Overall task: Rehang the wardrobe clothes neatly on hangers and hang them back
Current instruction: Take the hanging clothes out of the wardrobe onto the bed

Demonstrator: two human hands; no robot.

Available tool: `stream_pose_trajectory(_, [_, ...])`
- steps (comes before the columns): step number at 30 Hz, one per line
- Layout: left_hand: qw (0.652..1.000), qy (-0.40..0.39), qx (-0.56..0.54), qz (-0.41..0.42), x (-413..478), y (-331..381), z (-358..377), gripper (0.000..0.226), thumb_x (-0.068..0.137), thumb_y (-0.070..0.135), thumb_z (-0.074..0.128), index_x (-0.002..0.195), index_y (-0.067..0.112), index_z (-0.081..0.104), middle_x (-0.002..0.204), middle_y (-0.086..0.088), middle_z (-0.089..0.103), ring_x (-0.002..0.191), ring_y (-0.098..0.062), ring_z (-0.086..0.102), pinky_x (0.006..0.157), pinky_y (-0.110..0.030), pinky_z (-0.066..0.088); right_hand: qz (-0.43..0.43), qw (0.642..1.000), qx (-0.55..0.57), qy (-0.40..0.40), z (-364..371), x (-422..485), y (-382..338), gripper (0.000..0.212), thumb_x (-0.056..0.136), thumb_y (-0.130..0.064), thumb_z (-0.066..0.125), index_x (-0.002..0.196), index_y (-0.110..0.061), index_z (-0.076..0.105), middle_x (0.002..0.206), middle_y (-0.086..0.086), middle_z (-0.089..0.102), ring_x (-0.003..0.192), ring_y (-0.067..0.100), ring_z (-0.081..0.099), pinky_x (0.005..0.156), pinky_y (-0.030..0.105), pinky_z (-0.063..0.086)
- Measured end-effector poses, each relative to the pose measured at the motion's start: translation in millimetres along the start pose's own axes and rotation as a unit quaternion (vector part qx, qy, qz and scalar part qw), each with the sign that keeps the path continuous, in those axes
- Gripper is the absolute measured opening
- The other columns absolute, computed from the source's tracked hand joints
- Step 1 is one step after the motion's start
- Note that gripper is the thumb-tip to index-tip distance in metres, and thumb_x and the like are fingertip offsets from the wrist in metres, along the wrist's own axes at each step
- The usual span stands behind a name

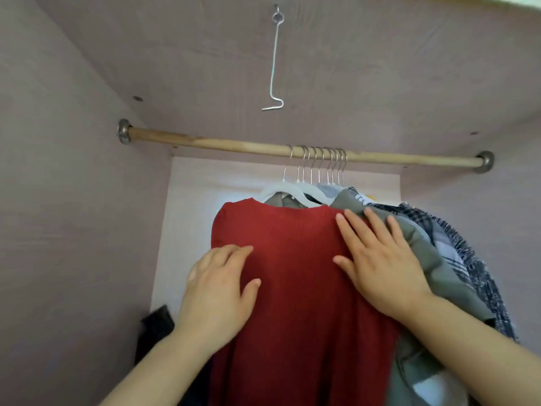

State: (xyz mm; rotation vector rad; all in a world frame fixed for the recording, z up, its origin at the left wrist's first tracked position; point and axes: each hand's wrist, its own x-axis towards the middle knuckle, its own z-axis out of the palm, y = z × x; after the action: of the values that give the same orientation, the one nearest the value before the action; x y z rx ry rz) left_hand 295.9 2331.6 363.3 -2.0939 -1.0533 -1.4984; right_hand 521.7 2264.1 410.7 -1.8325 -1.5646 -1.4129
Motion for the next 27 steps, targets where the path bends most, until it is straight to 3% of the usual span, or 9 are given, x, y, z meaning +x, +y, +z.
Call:
stream_pose_trajectory(3, [1.000,0.008,-0.011,0.017,26,-12,13,0.053,0.087,0.038,0.052,0.137,0.028,0.037,0.138,0.008,0.040,0.130,-0.013,0.030,0.109,-0.030,0.022,0.041,0.999,-0.019,-0.021,9,4,8,0.085,0.087,-0.059,-0.008,0.141,-0.012,0.037,0.146,0.004,0.040,0.136,0.032,0.034,0.108,0.056,0.024])
stream_pose_trajectory(5, [0.999,0.015,-0.019,0.028,43,-18,19,0.054,0.087,0.037,0.053,0.137,0.026,0.038,0.139,0.006,0.040,0.130,-0.014,0.030,0.110,-0.031,0.023,0.069,0.997,-0.022,-0.013,15,16,3,0.087,0.084,-0.060,-0.012,0.146,-0.013,0.025,0.153,0.002,0.027,0.142,0.029,0.019,0.112,0.053,0.011])
stream_pose_trajectory(8, [0.998,0.033,-0.034,0.036,69,-25,26,0.055,0.087,0.036,0.054,0.138,0.023,0.038,0.143,0.003,0.036,0.132,-0.017,0.029,0.110,-0.032,0.021,0.078,0.996,0.026,0.030,17,50,-16,0.072,0.090,-0.053,0.003,0.147,-0.012,0.021,0.154,0.003,0.022,0.143,0.024,0.012,0.114,0.046,0.005])
stream_pose_trajectory(12, [0.997,0.047,-0.040,0.039,98,-30,32,0.057,0.086,0.036,0.055,0.139,0.021,0.037,0.146,0.000,0.032,0.133,-0.021,0.029,0.109,-0.035,0.023,0.038,0.994,0.068,0.077,23,99,-32,0.052,0.097,-0.044,0.021,0.143,-0.020,0.029,0.148,-0.004,0.033,0.138,0.019,0.023,0.111,0.043,0.010])
stream_pose_trajectory(17, [0.998,0.045,-0.031,0.032,123,-40,42,0.056,0.088,0.035,0.053,0.139,0.021,0.035,0.147,-0.002,0.032,0.134,-0.021,0.029,0.110,-0.036,0.022,0.057,0.983,0.114,0.132,43,122,-20,0.037,0.094,-0.040,0.044,0.129,-0.031,0.048,0.132,-0.013,0.051,0.123,0.013,0.045,0.103,0.040,0.025])
stream_pose_trajectory(20, [0.998,0.042,-0.031,0.026,137,-42,48,0.056,0.090,0.033,0.051,0.141,0.019,0.033,0.147,-0.003,0.032,0.135,-0.021,0.027,0.111,-0.036,0.022,0.030,0.980,0.120,0.158,52,126,-12,0.031,0.093,-0.038,0.046,0.123,-0.032,0.052,0.126,-0.014,0.055,0.115,0.014,0.052,0.095,0.037,0.032])
stream_pose_trajectory(24, [0.999,0.040,-0.024,0.025,157,-41,51,0.055,0.092,0.031,0.047,0.142,0.018,0.030,0.146,-0.003,0.035,0.134,-0.022,0.030,0.109,-0.035,0.022,0.005,0.978,0.090,0.186,49,139,-6,0.030,0.095,-0.039,0.039,0.119,-0.027,0.052,0.113,-0.007,0.060,0.101,0.021,0.058,0.063,0.029,0.034])
stream_pose_trajectory(27, [0.999,0.030,-0.018,0.022,168,-38,50,0.052,0.094,0.032,0.043,0.142,0.019,0.030,0.143,-0.003,0.040,0.132,-0.024,0.033,0.107,-0.035,0.023,-0.005,0.975,0.083,0.208,36,153,-5,0.033,0.096,-0.040,0.036,0.123,-0.026,0.050,0.109,-0.001,0.061,0.101,0.025,0.058,0.062,0.031,0.038])
